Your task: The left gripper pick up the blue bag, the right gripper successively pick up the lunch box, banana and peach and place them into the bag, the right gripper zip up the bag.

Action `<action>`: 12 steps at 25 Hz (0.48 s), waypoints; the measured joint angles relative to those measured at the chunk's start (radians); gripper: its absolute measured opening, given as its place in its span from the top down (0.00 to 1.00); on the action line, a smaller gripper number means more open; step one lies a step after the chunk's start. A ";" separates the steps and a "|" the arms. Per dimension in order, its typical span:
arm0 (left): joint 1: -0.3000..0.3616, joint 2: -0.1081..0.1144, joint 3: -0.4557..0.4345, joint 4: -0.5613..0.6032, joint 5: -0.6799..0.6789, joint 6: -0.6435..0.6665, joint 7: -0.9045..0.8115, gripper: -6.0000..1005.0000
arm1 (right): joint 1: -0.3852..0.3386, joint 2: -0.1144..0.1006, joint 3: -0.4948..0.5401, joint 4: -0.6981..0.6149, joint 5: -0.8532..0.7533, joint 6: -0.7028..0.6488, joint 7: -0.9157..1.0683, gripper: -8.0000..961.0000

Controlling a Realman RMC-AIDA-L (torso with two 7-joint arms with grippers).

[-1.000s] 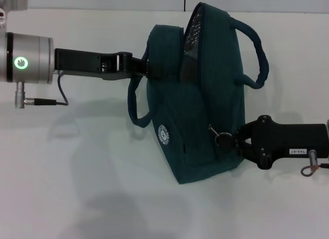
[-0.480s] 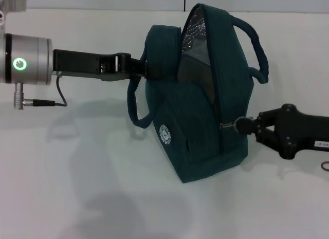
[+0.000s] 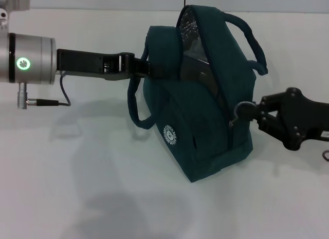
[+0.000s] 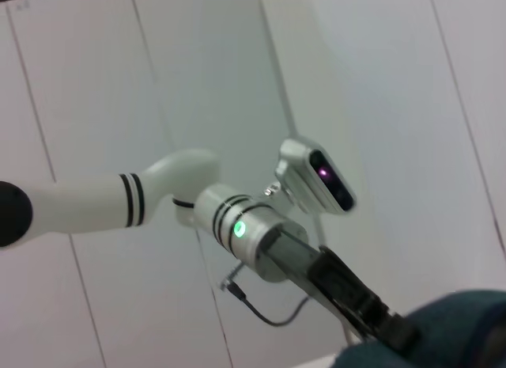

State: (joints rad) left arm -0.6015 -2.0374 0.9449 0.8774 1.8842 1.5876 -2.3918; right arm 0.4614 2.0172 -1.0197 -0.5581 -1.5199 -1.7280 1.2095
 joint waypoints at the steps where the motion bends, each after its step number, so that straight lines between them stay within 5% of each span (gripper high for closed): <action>1: 0.000 0.000 0.000 0.000 -0.002 0.000 0.003 0.90 | 0.008 0.001 -0.002 0.002 0.002 -0.001 -0.001 0.98; 12: 0.008 -0.011 -0.010 0.000 -0.088 0.000 0.144 0.90 | 0.057 0.005 -0.058 0.013 0.004 -0.003 0.001 0.97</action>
State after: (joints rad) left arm -0.5936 -2.0482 0.9350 0.8772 1.7961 1.5878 -2.2477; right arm 0.5186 2.0218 -1.0779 -0.5448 -1.5162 -1.7315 1.2109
